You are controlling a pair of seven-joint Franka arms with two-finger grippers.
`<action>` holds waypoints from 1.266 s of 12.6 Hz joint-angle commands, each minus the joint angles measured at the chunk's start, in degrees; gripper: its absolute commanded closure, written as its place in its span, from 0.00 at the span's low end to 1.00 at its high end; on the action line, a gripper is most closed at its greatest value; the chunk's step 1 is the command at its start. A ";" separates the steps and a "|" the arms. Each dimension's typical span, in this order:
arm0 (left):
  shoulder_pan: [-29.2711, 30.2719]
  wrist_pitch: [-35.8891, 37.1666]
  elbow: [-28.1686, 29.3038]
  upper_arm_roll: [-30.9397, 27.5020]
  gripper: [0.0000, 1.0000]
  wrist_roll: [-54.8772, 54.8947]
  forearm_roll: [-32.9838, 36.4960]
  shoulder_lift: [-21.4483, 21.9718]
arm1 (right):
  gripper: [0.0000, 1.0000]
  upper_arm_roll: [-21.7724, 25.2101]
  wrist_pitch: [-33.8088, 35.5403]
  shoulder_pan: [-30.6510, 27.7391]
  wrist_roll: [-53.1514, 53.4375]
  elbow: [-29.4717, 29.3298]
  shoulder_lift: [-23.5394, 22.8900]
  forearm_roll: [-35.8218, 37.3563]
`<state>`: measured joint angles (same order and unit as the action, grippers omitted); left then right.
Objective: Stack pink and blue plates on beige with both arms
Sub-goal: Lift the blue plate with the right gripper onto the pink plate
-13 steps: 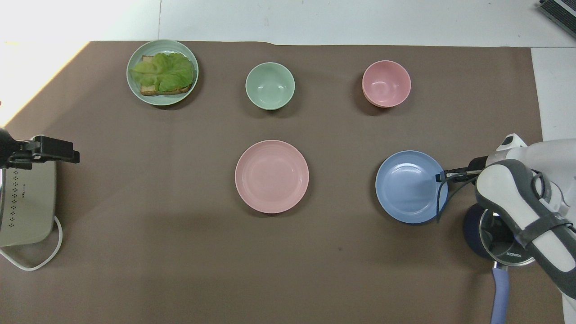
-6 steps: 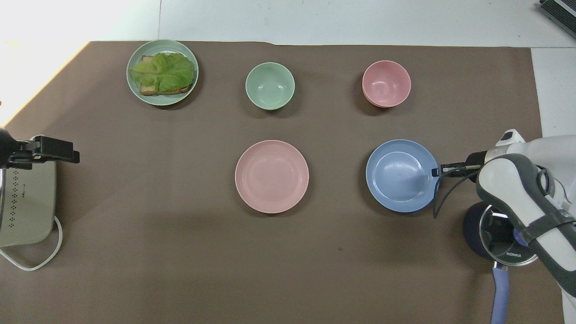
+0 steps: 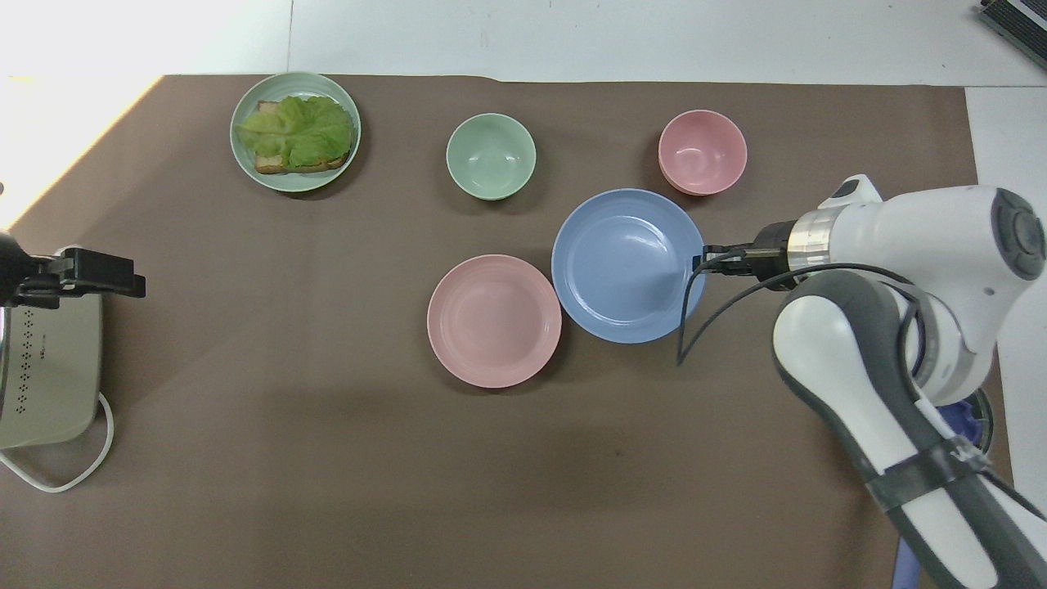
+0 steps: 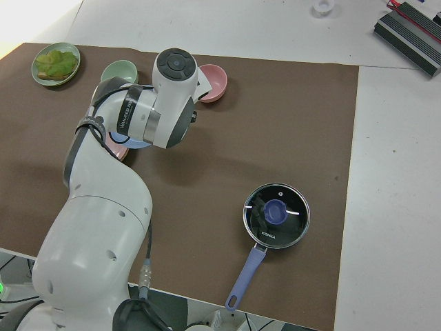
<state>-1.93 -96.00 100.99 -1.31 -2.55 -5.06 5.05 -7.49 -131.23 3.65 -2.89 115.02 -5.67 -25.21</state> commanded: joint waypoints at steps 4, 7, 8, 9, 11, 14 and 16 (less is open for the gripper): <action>-0.53 2.92 -0.88 0.52 0.00 0.36 4.44 0.23 | 1.00 0.19 -6.31 10.57 12.71 0.38 -2.24 2.62; -0.27 2.40 -0.88 0.61 0.00 0.10 4.18 0.23 | 1.00 0.19 -11.31 12.78 14.67 2.05 -5.13 4.90; 0.08 2.40 -0.88 0.52 0.00 0.09 4.18 0.31 | 1.00 0.11 -12.46 13.65 14.67 2.23 -6.36 4.90; 0.26 2.40 -0.88 0.43 0.00 0.09 4.18 0.23 | 1.00 0.19 -13.00 14.53 15.02 2.40 -7.25 4.90; 0.26 2.40 -0.88 0.08 0.00 0.09 4.18 0.23 | 1.00 0.19 -13.27 15.68 16.60 3.45 -7.61 5.08; 0.26 2.40 -0.88 -0.01 0.00 0.09 4.18 0.23 | 1.00 0.28 -13.35 16.73 16.69 4.34 -8.04 6.48; 0.26 2.40 -0.88 -0.01 0.00 0.09 4.18 0.23 | 1.00 0.28 -13.35 16.65 16.69 4.34 -8.22 8.50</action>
<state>-1.89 -94.56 100.85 -1.43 -2.55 -2.01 5.09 -7.46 -143.37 20.04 12.02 118.60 -14.24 -19.08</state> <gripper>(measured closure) 0.000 0.956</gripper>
